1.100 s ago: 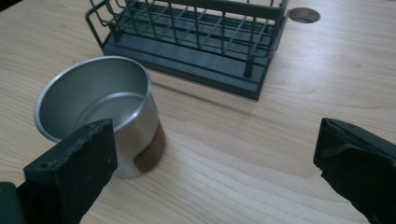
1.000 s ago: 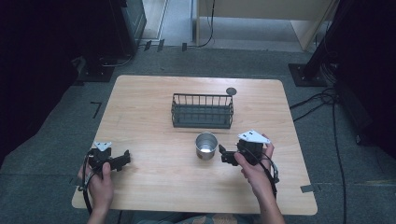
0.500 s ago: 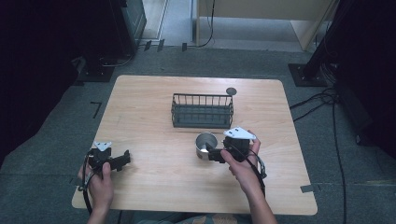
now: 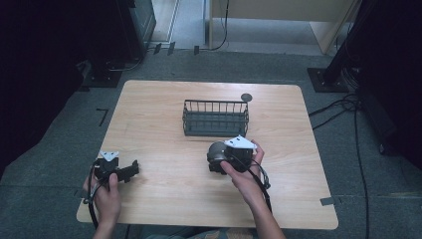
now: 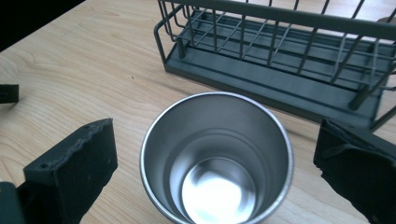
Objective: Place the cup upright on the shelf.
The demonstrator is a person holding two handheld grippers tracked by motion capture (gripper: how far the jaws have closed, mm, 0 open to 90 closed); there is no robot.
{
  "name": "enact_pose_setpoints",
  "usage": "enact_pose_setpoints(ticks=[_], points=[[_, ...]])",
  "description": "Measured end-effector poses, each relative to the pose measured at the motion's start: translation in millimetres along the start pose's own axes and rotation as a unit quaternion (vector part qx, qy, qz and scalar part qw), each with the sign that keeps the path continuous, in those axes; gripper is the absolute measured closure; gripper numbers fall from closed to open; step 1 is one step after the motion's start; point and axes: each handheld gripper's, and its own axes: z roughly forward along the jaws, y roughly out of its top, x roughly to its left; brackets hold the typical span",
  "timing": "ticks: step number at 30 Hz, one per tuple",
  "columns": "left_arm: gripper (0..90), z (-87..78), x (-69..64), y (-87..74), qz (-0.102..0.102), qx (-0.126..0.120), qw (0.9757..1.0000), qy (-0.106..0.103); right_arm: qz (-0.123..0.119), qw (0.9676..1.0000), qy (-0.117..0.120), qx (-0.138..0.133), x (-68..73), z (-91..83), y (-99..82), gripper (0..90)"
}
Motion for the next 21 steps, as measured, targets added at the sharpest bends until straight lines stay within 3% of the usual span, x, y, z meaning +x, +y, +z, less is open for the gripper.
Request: enact_pose_setpoints(ticks=[21], points=[[4.8,0.0,0.0,0.0,0.0,0.0,1.0,0.0,0.007,0.9981,-0.049,0.036,4.3,32.6,-25.2,0.0]])
